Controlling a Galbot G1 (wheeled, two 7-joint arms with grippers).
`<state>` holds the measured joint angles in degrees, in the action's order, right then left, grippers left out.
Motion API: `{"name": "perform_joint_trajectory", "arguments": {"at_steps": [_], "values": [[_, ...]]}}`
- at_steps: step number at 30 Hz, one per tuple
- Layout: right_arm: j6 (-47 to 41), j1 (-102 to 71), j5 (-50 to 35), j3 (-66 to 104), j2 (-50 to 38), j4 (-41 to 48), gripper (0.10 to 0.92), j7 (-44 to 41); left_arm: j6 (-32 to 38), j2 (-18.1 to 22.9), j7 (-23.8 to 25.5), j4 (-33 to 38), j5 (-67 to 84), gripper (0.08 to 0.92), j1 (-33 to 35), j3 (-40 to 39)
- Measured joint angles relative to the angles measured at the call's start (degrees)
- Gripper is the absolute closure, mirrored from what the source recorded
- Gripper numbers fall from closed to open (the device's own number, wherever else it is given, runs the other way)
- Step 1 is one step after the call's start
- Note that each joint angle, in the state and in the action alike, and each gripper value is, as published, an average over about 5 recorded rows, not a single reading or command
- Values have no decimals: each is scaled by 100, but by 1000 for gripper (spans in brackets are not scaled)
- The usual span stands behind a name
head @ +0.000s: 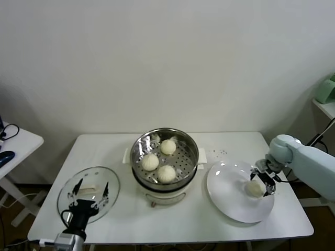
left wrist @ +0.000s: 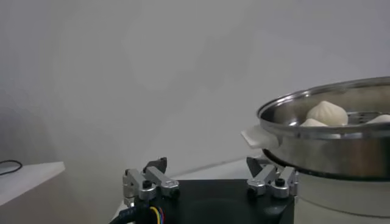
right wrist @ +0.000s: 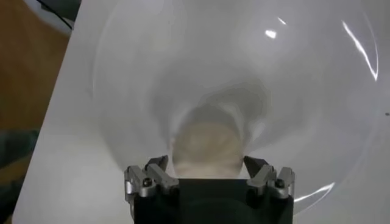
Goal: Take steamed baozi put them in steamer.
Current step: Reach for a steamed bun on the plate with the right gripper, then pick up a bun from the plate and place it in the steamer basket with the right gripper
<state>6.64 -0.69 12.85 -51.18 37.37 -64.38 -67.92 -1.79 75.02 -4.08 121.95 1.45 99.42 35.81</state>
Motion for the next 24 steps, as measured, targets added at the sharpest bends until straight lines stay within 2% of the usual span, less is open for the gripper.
{"name": "perform_joint_trajectory", "arguments": {"at_steps": [4, 10, 24], "values": [[19, -30, 44, 23, 27, 12, 222, 2, 19, 0, 1, -9, -4, 177, 32, 0], [33, -56, 70, 34, 67, 16, 313, 8, 34, 1, 1, -13, -11, 177, 51, 0], [-78, 102, -266, -11, 58, 101, 365, 38, 63, 1, -2, -10, -10, 177, 80, 21]]}}
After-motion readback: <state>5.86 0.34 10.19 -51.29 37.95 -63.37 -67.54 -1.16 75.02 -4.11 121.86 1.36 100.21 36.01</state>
